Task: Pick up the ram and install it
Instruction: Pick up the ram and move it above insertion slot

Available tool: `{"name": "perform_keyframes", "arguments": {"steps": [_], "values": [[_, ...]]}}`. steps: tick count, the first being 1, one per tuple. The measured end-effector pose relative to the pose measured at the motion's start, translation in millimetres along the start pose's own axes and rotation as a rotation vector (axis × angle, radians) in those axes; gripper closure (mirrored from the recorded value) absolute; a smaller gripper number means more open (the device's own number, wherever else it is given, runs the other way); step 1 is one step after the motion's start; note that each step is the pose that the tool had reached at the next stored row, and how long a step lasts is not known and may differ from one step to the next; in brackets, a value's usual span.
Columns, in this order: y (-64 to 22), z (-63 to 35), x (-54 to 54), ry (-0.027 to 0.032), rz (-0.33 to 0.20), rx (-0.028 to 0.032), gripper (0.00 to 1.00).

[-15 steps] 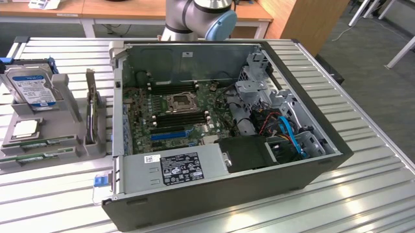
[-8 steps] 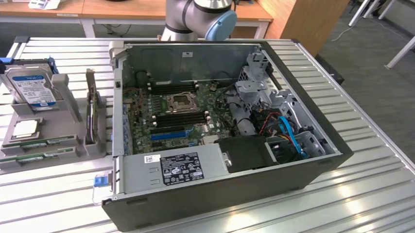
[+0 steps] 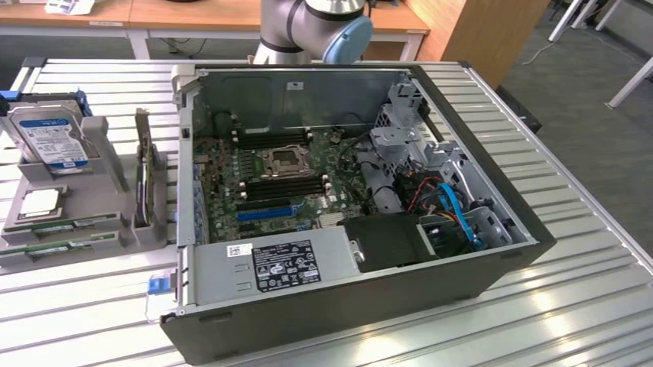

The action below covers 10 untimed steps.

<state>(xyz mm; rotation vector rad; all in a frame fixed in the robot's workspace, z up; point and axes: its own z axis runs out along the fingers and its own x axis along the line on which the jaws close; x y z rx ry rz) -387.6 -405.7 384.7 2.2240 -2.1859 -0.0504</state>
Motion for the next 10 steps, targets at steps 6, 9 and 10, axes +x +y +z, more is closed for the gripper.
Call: {"name": "perform_keyframes", "arguments": {"steps": [6,9,10], "values": [[0.0,0.0,0.0,0.0,0.0,0.0,0.77],[0.0,0.0,0.0,0.0,0.0,0.0,0.71],[0.0,0.0,0.0,0.0,0.0,0.0,0.71]]}}
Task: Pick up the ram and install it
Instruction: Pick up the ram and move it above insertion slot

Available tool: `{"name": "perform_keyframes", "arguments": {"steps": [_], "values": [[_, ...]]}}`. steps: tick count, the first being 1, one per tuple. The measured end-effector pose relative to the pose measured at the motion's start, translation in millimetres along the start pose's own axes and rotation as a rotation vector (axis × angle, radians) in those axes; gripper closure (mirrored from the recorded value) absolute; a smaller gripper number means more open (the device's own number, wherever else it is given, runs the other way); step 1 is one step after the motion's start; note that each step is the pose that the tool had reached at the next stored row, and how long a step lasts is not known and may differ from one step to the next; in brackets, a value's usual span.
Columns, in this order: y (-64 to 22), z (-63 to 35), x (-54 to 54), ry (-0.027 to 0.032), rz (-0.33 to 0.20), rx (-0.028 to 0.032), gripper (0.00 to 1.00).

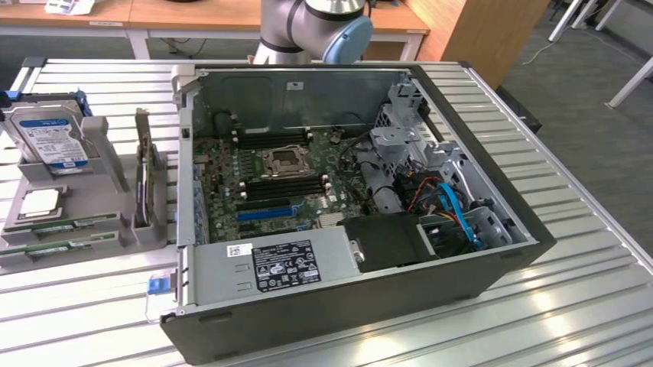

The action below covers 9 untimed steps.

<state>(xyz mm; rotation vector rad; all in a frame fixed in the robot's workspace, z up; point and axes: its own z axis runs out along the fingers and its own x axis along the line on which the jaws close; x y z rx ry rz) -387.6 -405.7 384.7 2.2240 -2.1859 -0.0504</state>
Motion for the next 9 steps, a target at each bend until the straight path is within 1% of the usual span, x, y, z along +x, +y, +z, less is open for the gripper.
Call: {"name": "perform_keyframes", "arguments": {"steps": [5,9], "values": [[0.0,0.7,0.0,-0.0002,0.0,0.0003,0.71],[-0.2,6.9,0.0,0.0,0.0,0.0,0.71]]}}
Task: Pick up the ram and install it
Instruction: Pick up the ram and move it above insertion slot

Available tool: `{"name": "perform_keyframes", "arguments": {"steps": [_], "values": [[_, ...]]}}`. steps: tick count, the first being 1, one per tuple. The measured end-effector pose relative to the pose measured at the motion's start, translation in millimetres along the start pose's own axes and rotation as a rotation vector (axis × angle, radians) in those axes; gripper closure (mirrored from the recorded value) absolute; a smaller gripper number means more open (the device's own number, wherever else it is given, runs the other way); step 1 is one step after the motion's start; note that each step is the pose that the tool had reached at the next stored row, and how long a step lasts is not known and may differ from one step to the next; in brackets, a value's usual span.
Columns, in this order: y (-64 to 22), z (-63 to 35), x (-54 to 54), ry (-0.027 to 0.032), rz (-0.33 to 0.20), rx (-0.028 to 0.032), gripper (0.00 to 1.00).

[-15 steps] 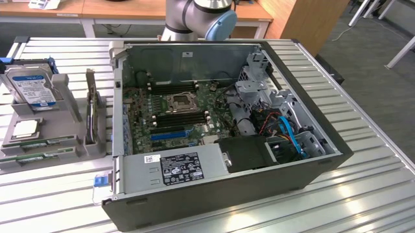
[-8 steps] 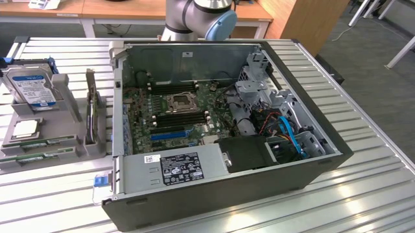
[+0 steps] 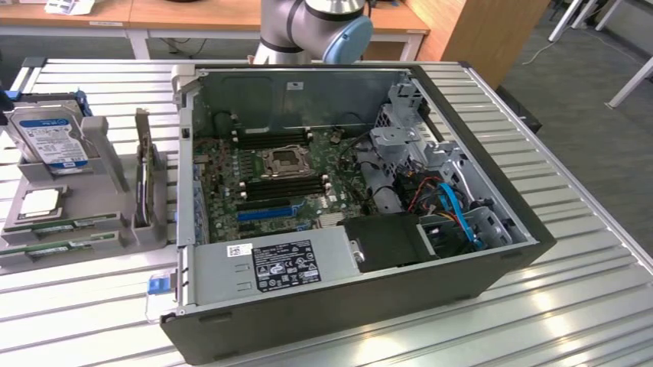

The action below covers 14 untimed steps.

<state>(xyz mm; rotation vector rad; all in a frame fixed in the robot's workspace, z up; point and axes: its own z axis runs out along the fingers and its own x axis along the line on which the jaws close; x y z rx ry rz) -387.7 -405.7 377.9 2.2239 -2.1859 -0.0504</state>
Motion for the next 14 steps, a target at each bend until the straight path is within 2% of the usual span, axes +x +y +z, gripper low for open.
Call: {"name": "perform_keyframes", "arguments": {"steps": [14], "values": [[-1.0,25.2,0.2,0.0,0.0,0.0,0.71]]}}
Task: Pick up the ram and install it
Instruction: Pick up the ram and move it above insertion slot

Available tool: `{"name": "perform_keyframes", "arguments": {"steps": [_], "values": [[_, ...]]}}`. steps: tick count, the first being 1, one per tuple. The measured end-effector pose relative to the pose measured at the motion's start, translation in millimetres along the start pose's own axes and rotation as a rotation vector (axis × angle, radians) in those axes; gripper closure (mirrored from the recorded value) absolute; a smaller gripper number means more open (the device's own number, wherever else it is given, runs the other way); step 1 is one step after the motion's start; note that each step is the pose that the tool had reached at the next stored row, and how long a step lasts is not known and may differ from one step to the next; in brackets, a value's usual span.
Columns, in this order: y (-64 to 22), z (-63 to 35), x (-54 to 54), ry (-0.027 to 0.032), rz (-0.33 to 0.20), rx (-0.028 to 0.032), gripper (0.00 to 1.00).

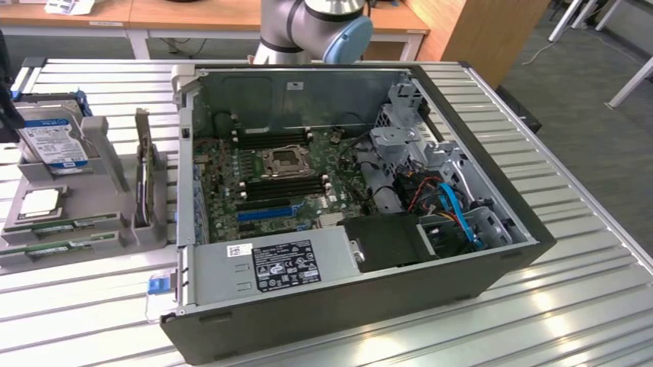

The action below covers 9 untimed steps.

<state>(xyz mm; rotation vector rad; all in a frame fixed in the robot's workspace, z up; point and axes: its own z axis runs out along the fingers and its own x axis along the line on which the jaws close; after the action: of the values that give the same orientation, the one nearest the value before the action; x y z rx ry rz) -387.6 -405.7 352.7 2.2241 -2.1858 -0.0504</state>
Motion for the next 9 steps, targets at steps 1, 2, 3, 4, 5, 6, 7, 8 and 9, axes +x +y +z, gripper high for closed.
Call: {"name": "perform_keyframes", "arguments": {"steps": [1,2,3,4,5,6,7,8,9], "values": [[-0.1,1.8,0.0,0.0,0.0,0.0001,0.71],[-0.2,3.6,0.0,-0.0001,0.0,0.0001,0.71],[-0.2,5.4,0.0,0.0,0.0,0.0001,0.71],[-0.3,7.2,0.0,0.0,0.0,0.0,0.71],[-0.4,9.1,0.1,0.0,0.0,0.0,0.71],[-0.4,10.9,0.1,0.0,0.0,0.0,0.71],[-0.5,12.7,0.1,0.0,0.0,0.0,0.71],[-0.6,14.5,0.1,0.0,0.0,-0.0001,0.71],[-0.6,16.3,0.1,0.0,0.0,0.0,0.71]]}}
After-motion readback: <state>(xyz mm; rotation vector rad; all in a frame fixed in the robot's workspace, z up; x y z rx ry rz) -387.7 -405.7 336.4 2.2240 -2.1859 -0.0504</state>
